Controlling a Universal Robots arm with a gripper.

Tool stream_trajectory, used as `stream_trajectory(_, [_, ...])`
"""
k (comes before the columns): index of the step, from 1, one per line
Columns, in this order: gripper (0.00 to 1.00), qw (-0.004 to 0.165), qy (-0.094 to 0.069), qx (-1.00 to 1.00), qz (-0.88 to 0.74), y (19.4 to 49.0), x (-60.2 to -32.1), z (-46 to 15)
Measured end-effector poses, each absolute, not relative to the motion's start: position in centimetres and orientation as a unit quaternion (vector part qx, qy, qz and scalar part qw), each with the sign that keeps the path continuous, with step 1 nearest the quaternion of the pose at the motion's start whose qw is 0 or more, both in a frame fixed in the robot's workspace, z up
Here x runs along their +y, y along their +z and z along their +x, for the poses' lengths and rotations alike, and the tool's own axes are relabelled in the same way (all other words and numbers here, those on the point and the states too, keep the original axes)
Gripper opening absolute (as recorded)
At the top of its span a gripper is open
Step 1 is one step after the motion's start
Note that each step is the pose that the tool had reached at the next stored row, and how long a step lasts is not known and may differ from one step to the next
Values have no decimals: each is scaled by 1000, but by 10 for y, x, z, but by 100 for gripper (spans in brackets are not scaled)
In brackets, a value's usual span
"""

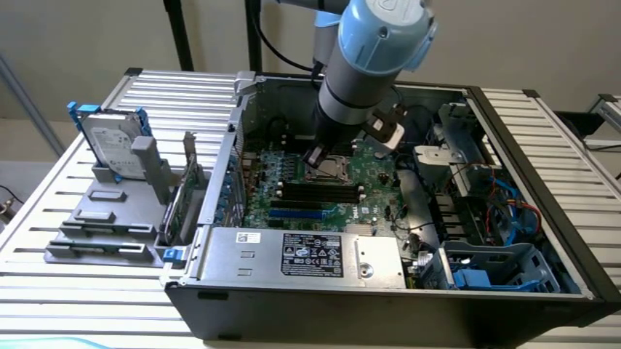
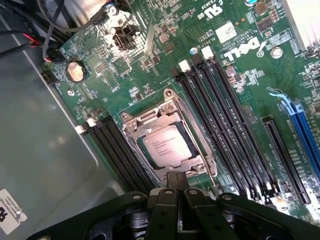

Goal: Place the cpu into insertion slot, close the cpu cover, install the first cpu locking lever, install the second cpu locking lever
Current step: 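Install the second cpu locking lever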

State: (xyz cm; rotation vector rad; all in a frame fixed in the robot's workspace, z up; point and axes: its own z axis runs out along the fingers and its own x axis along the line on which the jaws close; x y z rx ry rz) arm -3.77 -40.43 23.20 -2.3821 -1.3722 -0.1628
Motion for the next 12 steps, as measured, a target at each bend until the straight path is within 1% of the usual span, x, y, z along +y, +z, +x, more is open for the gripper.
stream_trajectory(12, [11,187,-60,-490,-849,241,-420,-48])
